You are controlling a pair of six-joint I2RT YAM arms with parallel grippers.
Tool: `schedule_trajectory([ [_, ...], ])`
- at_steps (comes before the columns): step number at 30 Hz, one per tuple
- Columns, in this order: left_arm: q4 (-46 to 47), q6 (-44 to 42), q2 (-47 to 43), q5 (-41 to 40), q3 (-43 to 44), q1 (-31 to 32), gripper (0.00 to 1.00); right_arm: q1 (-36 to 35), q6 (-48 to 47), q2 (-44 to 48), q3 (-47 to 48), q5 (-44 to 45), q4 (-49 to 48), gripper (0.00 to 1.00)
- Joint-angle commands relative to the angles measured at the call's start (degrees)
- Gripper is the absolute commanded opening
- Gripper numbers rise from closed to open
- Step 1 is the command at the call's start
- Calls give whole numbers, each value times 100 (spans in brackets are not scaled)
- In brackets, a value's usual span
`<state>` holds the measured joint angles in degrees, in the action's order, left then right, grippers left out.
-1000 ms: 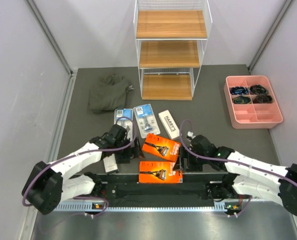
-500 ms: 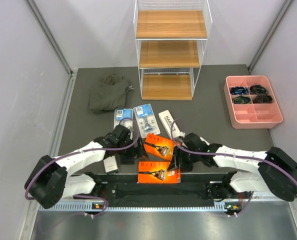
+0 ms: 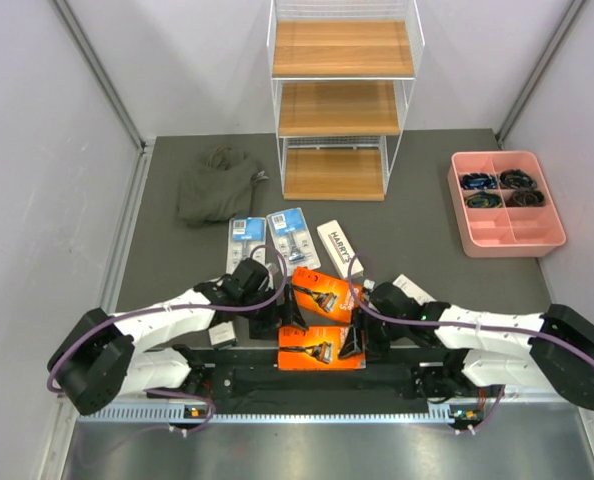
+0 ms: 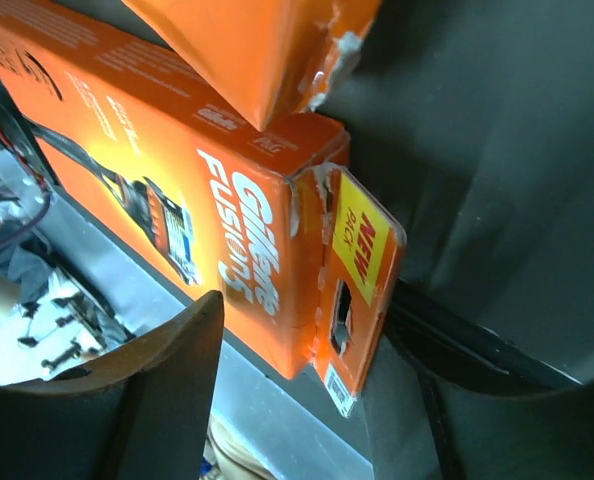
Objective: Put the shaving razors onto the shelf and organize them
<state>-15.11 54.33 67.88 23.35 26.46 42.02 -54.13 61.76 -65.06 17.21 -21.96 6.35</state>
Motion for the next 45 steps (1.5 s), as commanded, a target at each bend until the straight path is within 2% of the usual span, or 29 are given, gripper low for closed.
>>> schedule_trajectory([
  [1,430,236,-73,81,-255,113,99,-98,407,239,-192,130,-256,55],
  [5,676,316,-160,169,-334,166,99,-115,688,230,-297,253,-555,59],
  [9,817,377,-318,213,-448,175,99,-220,1407,300,-780,253,-1644,58],
  [12,870,447,-582,205,-562,184,99,-300,1418,625,-781,481,-1453,54],
  [15,1019,509,-933,179,-659,175,99,-362,1444,1264,-825,736,-1242,36],
  [16,993,483,-1012,161,-651,184,99,-362,1436,1433,-833,806,-1172,25],
  [18,906,448,-1232,82,-590,184,99,-370,1357,1975,-825,877,-961,16],
  [19,827,369,-1285,38,-528,184,99,-362,1330,2162,-781,938,-838,7],
  [21,371,272,-1365,-190,-266,184,99,-362,1164,2558,-650,1035,-276,0],
  [23,-381,35,-1374,-714,16,175,99,-370,962,3024,-343,1246,259,0],
  [27,-1762,-352,-1321,-1926,1252,175,99,-370,628,3490,369,2008,1821,0],
  [29,-2117,-502,-1286,-2299,1711,175,99,-362,487,3623,791,2422,2237,0],
  [30,-2362,-537,-1277,-2761,2149,175,99,-362,452,3649,906,2833,2370,0],
  [32,-2478,-607,-1216,-2967,2520,175,99,-362,434,3710,1161,3231,2599,0],
  [36,-2243,-503,-1110,-3039,2988,175,99,-353,626,3860,1258,4380,2328,0],
  [39,-1602,-248,-1145,-2881,2769,175,99,-370,952,4071,1057,5040,1731,0],
  [42,-469,42,-1268,-2460,2216,175,99,-370,1294,4360,514,5533,897,0],
  [43,221,130,-1303,-2363,2049,175,99,-362,1321,4439,398,5622,581,0],
  [45,902,349,-1303,-1836,1566,175,99,-362,1330,4563,135,5772,-158,0],
])
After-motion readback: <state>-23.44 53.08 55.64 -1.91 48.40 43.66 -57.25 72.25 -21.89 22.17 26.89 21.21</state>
